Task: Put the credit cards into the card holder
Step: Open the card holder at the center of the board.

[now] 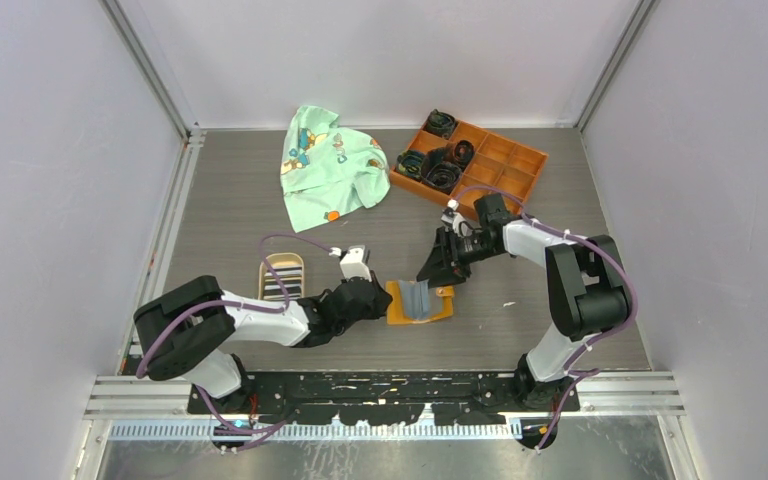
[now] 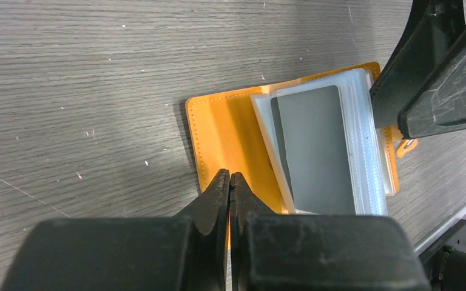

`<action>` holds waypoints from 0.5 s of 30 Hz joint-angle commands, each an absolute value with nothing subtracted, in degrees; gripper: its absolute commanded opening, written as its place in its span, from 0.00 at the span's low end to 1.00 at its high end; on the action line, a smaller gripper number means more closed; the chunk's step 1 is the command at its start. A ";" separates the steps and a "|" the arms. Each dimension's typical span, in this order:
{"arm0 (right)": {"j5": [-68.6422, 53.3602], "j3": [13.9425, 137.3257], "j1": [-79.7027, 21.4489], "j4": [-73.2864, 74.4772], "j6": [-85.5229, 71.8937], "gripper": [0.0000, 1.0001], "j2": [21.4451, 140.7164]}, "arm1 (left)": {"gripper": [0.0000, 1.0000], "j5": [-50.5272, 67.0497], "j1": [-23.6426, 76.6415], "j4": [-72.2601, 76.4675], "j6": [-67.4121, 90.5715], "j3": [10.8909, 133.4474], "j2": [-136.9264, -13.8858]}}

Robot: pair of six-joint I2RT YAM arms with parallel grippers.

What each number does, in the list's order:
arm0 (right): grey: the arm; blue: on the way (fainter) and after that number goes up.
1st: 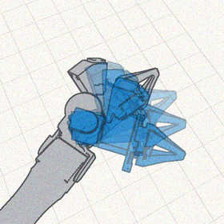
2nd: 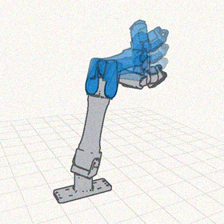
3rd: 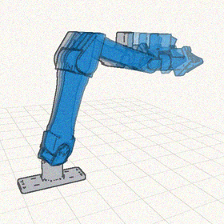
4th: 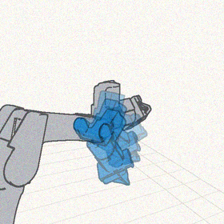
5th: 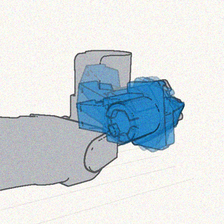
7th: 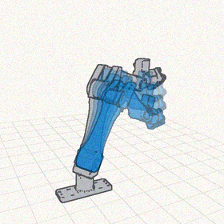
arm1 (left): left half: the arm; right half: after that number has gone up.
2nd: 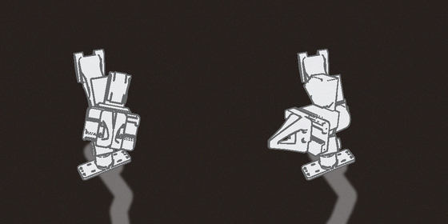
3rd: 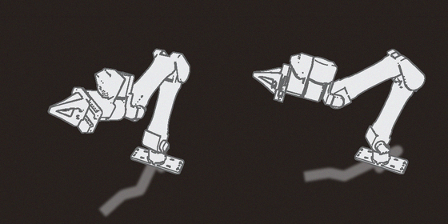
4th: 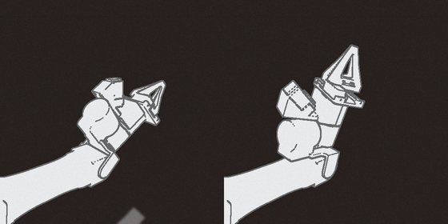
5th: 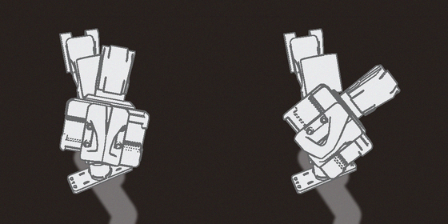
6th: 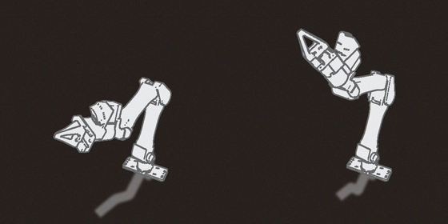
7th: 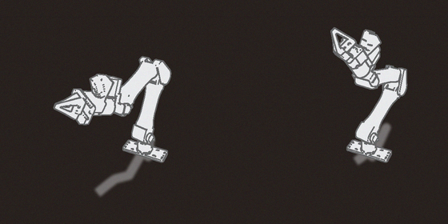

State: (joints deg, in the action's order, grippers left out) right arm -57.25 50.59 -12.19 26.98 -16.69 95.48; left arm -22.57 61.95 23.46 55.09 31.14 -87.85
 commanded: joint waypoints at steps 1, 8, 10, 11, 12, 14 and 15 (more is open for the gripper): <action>-60.99 50.56 -12.51 24.43 -18.51 0.53 94.52 | 0.00 -22.44 62.27 27.39 54.25 32.08 -87.67; -59.15 50.36 -12.84 23.90 -18.47 0.51 95.49 | 0.00 -21.87 62.27 28.13 53.34 31.58 -87.01; -59.46 50.46 -12.95 24.11 -18.31 0.49 95.49 | 0.00 -22.41 62.27 28.04 52.70 30.95 -85.81; -59.50 50.44 -12.99 24.11 -18.28 0.49 95.45 | 0.01 -22.55 62.28 28.08 52.19 30.49 -85.07; -59.50 50.45 -13.08 24.04 -18.20 0.48 95.55 | 0.03 -22.58 62.31 28.12 51.49 30.08 -84.21; -59.58 50.45 -13.14 24.10 -18.04 0.45 95.79 | 0.07 -22.59 62.25 27.94 49.96 29.26 -82.15; -59.65 50.49 -13.16 24.07 -17.98 0.43 95.95 | 0.10 -22.59 62.24 27.75 49.25 28.87 -81.04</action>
State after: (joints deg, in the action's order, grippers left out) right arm -58.63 50.46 -12.71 25.23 -18.15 95.57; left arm -21.39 62.04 24.62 53.08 30.11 -86.28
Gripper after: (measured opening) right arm 0.456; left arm 0.062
